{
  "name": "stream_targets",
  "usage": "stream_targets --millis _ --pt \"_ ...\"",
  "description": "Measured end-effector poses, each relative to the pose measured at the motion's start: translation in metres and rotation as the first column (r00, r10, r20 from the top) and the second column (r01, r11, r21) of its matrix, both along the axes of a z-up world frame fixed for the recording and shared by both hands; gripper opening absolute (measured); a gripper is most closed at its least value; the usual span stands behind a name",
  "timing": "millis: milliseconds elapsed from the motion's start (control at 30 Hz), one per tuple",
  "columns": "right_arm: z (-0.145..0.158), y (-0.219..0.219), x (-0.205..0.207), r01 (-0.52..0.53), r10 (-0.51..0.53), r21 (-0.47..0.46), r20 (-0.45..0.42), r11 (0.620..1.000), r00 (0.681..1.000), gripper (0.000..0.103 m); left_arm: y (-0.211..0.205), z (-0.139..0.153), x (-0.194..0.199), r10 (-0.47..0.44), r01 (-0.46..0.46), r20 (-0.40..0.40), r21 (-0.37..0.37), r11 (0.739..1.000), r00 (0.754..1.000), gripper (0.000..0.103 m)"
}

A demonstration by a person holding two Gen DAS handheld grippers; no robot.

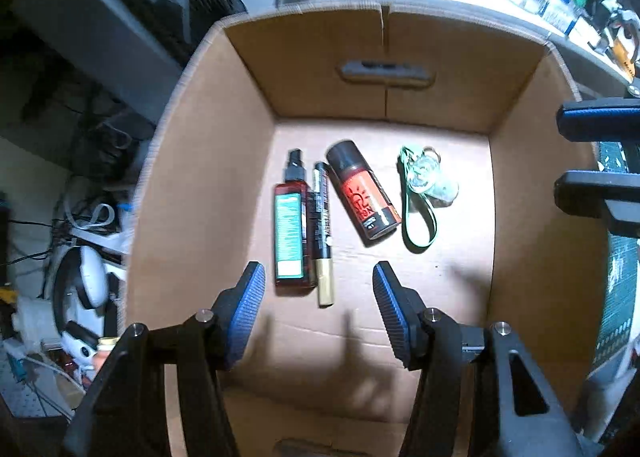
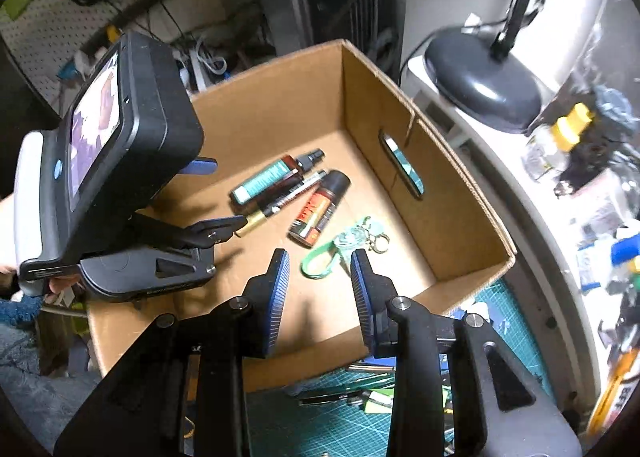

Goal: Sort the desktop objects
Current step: 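Raise both open tools out of the box and move over the mat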

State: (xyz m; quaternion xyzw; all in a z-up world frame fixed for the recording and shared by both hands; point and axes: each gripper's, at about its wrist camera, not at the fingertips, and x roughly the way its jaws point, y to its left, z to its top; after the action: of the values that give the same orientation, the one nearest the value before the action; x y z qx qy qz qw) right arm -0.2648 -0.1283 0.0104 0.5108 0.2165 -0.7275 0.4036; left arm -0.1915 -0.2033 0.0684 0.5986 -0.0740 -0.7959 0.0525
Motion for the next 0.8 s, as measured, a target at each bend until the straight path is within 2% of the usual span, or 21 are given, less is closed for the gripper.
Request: stream_targets --millis 33,167,367,600,733,800 --pt "0.007 0.003 0.004 -0.003 0.002 -0.012 -0.012 1.0 1.0 0.03 -0.001 0.007 0.007 0.002 -0.002 -0.028 -0.01 1.0 1.0 0.056" --pt "0.032 0.016 0.024 -0.013 0.01 -0.06 -0.054 0.998 0.998 0.03 0.005 -0.002 0.015 -0.013 0.007 -0.128 -0.046 0.999 0.992 0.056" --pt "0.053 0.025 0.061 -0.029 0.014 -0.126 -0.122 0.992 0.992 0.03 0.025 0.015 0.048 -0.049 0.032 -0.273 -0.066 0.997 0.961 0.057" --pt "0.081 0.049 0.115 -0.075 0.02 -0.23 -0.234 0.97 0.972 0.034 0.041 0.048 0.107 -0.074 0.046 -0.448 -0.074 0.996 0.891 0.057" --pt "0.087 0.062 0.149 -0.123 0.033 -0.285 -0.302 0.951 0.953 0.034 0.047 0.049 0.13 -0.075 0.027 -0.522 -0.098 0.995 0.85 0.07" --pt "0.089 0.07 0.167 -0.14 0.029 -0.313 -0.335 0.939 0.942 0.037 0.051 0.047 0.137 -0.078 0.018 -0.545 -0.114 0.993 0.835 0.071"
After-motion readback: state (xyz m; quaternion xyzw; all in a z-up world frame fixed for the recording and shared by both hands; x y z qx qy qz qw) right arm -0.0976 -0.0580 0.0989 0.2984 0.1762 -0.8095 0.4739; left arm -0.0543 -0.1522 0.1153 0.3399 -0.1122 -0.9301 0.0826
